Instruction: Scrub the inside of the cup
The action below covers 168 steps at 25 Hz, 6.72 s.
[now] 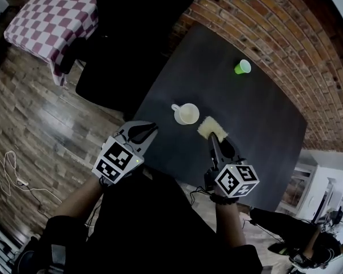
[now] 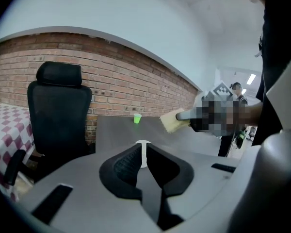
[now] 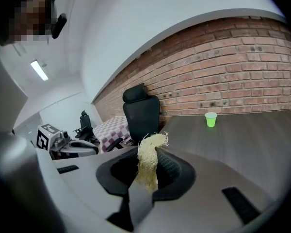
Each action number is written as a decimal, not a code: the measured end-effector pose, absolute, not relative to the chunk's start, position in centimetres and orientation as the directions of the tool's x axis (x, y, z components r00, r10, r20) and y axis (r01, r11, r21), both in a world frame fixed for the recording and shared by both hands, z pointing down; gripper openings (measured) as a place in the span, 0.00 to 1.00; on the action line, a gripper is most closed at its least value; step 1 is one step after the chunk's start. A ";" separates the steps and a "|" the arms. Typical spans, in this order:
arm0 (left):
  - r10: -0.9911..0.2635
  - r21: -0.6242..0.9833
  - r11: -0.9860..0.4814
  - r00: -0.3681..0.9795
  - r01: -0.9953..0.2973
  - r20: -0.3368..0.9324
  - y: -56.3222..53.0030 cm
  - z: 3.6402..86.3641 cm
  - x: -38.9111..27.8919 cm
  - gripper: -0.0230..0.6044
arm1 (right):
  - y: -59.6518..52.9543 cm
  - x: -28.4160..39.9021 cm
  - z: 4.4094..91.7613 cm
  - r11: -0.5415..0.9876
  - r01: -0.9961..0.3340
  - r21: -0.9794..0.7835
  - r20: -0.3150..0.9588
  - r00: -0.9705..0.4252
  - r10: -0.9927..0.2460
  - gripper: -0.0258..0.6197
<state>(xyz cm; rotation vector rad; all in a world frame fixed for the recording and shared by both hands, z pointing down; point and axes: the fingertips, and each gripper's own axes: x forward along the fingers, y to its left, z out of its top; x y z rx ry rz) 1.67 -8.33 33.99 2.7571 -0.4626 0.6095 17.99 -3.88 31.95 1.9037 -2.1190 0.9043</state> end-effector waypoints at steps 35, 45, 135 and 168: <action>-0.025 -0.095 -0.994 0.700 0.061 0.714 -16.0 52.6 12.2 0.32 | -13.6 15.4 50.5 0.452 -0.889 -0.069 0.898 -0.253 -0.360 0.17; -0.032 -0.100 -0.993 0.699 0.057 0.714 -15.9 52.8 12.5 0.32 | -14.7 14.1 51.7 0.483 -0.865 -0.136 0.921 -0.291 -0.261 0.17; -0.144 -0.051 -0.987 0.704 -0.152 0.696 -13.2 54.0 9.8 0.15 | -12.3 12.6 49.1 0.794 -0.594 0.129 0.943 -0.175 -0.284 0.17; -0.157 -0.003 -0.977 0.715 -0.212 0.681 -11.5 53.7 10.0 0.14 | -11.4 13.3 47.1 0.803 -0.542 0.250 0.935 -0.080 -0.345 0.17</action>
